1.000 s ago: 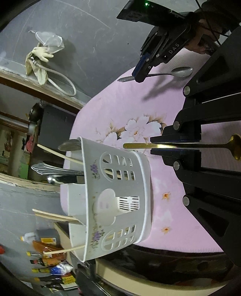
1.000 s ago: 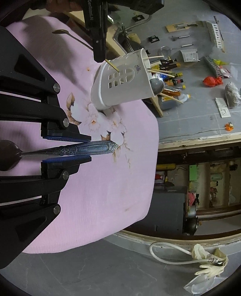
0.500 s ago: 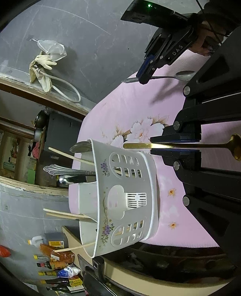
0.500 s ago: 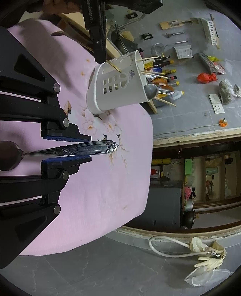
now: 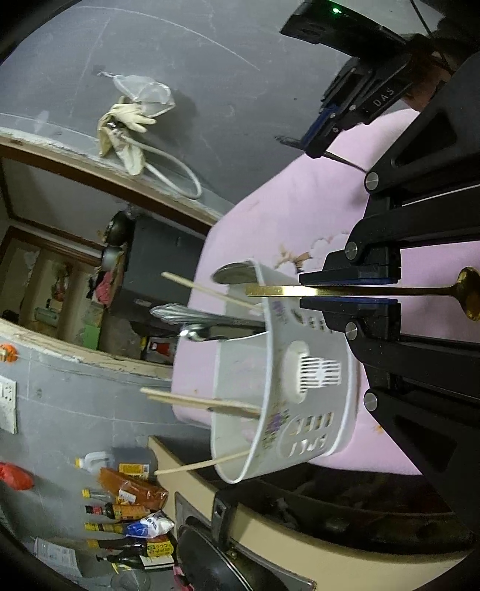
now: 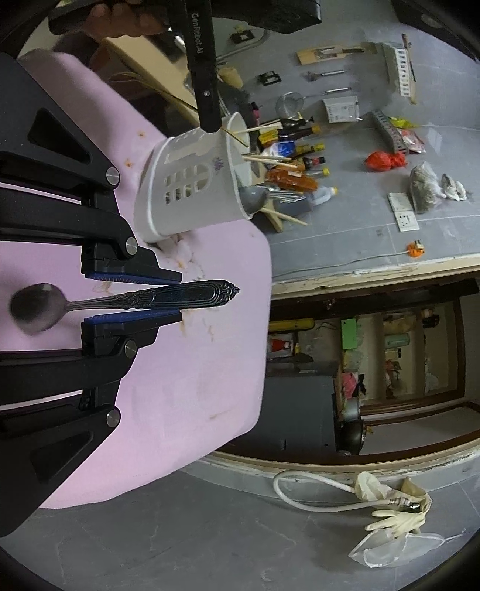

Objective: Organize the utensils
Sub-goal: 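Lift and carry the gold spoon and steel spoon over the white holder with both tools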

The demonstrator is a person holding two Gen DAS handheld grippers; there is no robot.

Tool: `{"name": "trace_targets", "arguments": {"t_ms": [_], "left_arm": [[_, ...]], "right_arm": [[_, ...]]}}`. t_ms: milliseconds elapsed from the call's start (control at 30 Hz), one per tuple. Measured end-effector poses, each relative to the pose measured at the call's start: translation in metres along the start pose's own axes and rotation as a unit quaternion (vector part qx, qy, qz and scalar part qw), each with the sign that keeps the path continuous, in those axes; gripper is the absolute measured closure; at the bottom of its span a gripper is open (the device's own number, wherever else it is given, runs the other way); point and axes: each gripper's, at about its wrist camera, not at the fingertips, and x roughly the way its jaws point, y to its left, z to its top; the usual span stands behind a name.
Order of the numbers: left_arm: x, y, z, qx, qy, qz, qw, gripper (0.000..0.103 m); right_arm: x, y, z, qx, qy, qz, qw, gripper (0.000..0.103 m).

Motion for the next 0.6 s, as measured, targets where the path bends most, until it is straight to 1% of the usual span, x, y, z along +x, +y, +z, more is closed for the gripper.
{"name": "trace_targets", "arguments": {"t_ms": [67, 100, 200, 300, 400, 533, 567, 600], "left_arm": [[-0.005, 0.002, 0.007, -0.004, -0.012, 0.0, 0.9999, 0.1], [-0.008, 0.004, 0.012, -0.007, -0.021, 0.0, 0.9998, 0.1], [-0.014, 0.01, 0.026, -0.016, -0.042, 0.0, 0.999, 0.1], [-0.017, 0.019, 0.037, -0.027, -0.056, -0.002, 0.9981, 0.1], [-0.018, 0.026, 0.044, -0.033, -0.061, 0.001, 0.9976, 0.1], [-0.018, 0.03, 0.042, -0.036, -0.055, 0.003, 0.9978, 0.1], [-0.017, 0.031, 0.041, -0.036, -0.051, 0.004, 0.998, 0.1], [-0.016, 0.03, 0.039, -0.037, -0.048, 0.004, 0.9982, 0.1]], "right_arm": [[0.0, 0.001, 0.005, 0.0, -0.007, 0.002, 1.0, 0.095], [-0.001, 0.001, 0.008, 0.0, -0.01, 0.003, 1.0, 0.1], [-0.003, 0.006, 0.018, -0.007, -0.024, 0.007, 1.0, 0.1], [0.0, 0.009, 0.025, -0.013, -0.027, 0.011, 0.999, 0.101], [0.008, 0.007, 0.025, -0.01, -0.018, 0.013, 1.0, 0.101], [0.01, 0.005, 0.017, -0.006, -0.001, 0.016, 1.0, 0.101], [0.01, 0.005, 0.015, -0.006, 0.004, 0.017, 1.0, 0.101], [0.016, 0.004, 0.012, -0.004, 0.023, 0.023, 0.999, 0.101]]}}
